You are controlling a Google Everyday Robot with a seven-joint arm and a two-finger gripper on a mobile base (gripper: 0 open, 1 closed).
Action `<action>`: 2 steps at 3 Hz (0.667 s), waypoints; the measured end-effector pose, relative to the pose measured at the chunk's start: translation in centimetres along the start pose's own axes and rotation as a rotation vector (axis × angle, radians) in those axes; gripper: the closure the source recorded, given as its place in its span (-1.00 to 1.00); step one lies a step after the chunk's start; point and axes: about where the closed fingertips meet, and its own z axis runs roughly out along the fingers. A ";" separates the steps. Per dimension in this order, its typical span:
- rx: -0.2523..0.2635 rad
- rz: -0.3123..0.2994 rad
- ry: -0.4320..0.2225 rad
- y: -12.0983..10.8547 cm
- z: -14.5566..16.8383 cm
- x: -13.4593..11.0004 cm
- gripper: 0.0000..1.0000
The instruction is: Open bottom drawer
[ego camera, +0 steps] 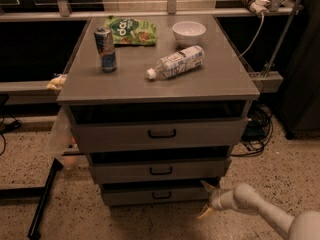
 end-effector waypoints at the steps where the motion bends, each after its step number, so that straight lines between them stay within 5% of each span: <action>1: -0.017 -0.004 -0.022 -0.2 1.3 -0.4 -0.76; 2: -0.035 -0.014 -0.035 -0.4 2.3 -0.9 -0.76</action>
Offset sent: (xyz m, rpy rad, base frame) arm 0.0211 0.0235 -0.0109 0.0335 0.0095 0.0608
